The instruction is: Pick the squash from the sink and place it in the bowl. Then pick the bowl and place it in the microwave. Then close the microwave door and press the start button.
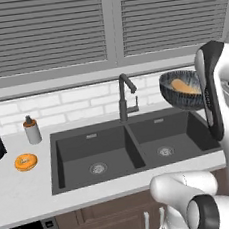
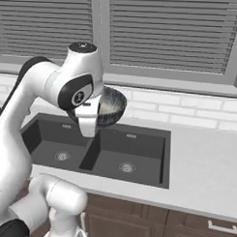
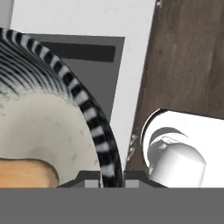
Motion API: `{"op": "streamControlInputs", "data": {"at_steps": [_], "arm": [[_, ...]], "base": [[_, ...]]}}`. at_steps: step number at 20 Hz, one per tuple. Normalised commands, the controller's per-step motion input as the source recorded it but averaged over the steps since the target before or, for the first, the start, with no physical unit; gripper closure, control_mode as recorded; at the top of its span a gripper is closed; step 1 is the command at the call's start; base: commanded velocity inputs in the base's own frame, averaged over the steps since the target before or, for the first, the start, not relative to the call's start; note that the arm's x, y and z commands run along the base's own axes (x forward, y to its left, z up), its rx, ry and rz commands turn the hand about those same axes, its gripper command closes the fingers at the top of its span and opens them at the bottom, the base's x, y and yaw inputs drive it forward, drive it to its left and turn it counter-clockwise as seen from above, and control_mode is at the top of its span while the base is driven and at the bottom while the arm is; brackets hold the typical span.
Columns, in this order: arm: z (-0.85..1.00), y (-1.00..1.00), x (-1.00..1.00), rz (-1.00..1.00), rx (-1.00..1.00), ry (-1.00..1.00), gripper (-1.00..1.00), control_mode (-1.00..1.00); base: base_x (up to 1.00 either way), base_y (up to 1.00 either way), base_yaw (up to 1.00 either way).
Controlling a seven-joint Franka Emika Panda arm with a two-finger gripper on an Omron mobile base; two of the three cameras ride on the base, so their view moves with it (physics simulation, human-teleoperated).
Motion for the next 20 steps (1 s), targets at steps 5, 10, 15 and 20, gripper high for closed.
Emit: {"op": "streamControlInputs", "data": {"at_steps": [5,10,15,20], "arm": [[0.28,0.63,-0.29,0.06,-0.01,-0.07,1.00,-1.00],[0.23,0.30,-0.28,0.01,0.00,-0.01,1.00,1.00],[0.00,0.00,0.00,0.00,0.00,0.00,1.00,1.00],[0.00,0.00,0.00,0.00,0.00,0.00,1.00,1.00]], "base": [[0.00,0.00,0.00],[-0.15,0.01,0.00],[-0.82,0.18,0.00],[-0.76,0.75,0.22]]}}
